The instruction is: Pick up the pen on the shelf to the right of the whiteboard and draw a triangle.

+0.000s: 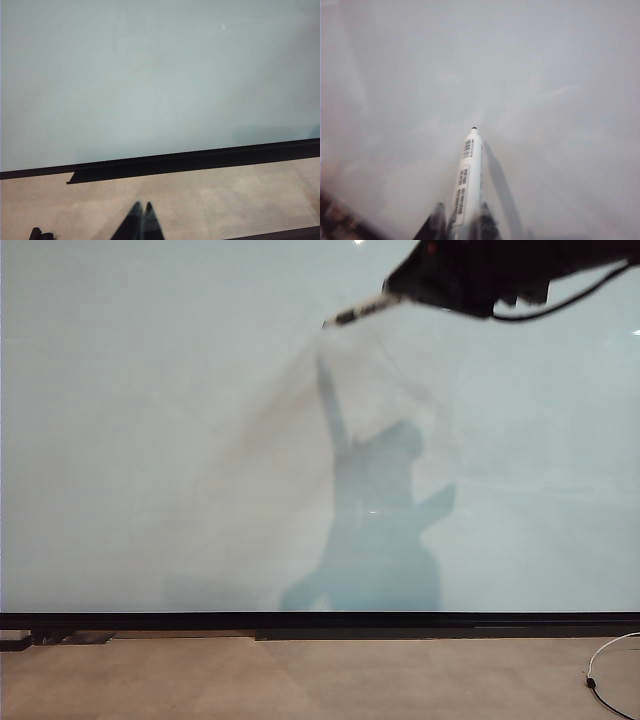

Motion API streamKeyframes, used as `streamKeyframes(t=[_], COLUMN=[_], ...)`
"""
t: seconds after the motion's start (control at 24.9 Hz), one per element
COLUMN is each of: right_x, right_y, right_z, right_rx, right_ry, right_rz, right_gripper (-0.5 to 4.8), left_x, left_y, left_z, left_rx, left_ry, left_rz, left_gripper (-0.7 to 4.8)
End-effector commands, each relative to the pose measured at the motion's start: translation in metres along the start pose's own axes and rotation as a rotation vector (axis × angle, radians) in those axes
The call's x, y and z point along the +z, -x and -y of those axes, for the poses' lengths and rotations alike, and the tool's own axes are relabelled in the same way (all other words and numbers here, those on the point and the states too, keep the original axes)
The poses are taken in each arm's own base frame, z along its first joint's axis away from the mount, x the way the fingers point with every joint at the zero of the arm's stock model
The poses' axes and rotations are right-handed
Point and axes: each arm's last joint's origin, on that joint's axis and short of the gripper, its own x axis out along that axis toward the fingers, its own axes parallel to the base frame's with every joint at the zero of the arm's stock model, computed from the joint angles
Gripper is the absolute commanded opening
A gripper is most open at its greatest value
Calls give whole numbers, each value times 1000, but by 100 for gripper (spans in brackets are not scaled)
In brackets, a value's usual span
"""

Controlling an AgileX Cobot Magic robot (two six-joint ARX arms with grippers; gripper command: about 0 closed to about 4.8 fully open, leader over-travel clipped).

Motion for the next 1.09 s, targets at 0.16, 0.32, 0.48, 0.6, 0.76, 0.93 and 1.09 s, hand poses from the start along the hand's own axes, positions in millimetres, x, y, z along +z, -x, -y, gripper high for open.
streamKeyframes(t=[0.16,0.32,0.48,0.6,0.76,0.93,1.09], right_x=[10,13,10,9,8,2,-1], right_y=[-2,-2,-2,-6,-14,-19,-21], right_z=[-10,-25,-33,-21,-10,-9,-8], right_rx=[-19,5,40,13,43,43,36], right_ry=[36,66,96,101,89,88,89], right_rz=[77,126,109,121,125,117,114], right_gripper=[-5,-5,-5,-5,-5,-5,-5], left_x=[2,2,2,2,2,2,2], left_y=[0,0,0,0,0,0,0], left_z=[0,0,0,0,0,0,0], left_rx=[0,1,0,0,0,1,1], left_ry=[-2,-1,-2,-2,-2,-2,-1], left_rz=[10,10,10,10,10,11,10], left_gripper=[-5,-5,-5,-5,-5,-5,-5])
